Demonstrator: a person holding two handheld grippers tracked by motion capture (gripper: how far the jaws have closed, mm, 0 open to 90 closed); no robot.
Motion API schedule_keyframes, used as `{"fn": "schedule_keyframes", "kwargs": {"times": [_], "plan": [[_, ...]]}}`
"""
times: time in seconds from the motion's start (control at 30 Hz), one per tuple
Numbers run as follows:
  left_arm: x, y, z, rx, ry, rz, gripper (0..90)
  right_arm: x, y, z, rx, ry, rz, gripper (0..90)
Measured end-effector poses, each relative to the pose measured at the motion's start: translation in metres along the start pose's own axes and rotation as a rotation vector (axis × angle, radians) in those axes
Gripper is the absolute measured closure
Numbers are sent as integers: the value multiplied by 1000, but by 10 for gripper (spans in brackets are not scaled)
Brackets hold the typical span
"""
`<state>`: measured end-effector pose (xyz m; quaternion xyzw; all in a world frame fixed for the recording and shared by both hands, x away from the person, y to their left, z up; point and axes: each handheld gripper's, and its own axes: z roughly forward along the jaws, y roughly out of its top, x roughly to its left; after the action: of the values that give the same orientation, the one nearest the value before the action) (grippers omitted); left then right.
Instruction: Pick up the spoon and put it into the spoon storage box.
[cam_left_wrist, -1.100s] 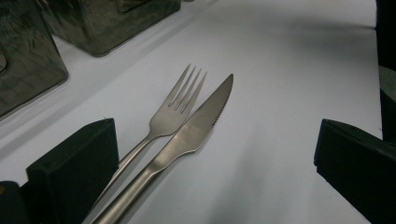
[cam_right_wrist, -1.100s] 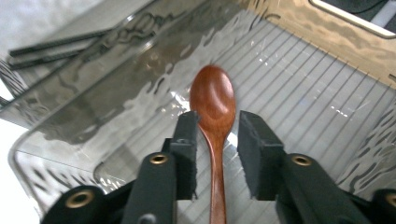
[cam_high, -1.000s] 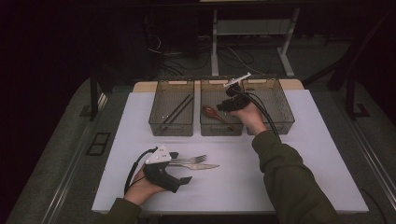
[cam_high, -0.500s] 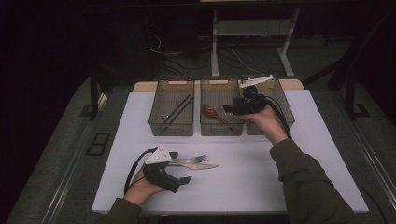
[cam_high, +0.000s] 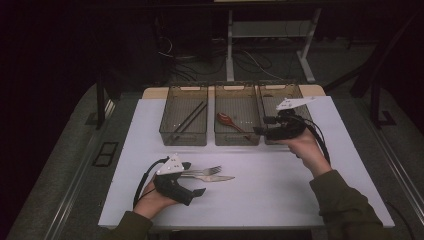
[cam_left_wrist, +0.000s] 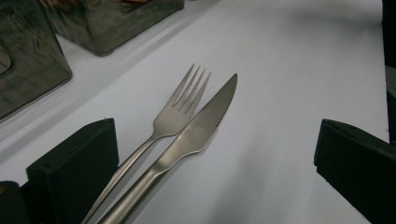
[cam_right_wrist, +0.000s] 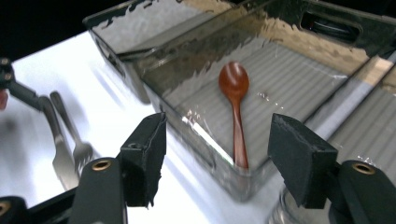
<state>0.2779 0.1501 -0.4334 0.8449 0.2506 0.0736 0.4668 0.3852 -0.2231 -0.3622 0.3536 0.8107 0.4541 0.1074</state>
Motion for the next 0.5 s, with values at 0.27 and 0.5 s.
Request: {"fn": "schedule_keyframes", "kwargs": {"times": [0.27, 0.5], "plan": [[1, 0, -1, -4, 3, 0, 0, -1, -32, -22, -14, -3, 22, 339], [1, 0, -2, -9, 7, -3, 0, 0, -54, -36, -40, -3, 19, 308]]}}
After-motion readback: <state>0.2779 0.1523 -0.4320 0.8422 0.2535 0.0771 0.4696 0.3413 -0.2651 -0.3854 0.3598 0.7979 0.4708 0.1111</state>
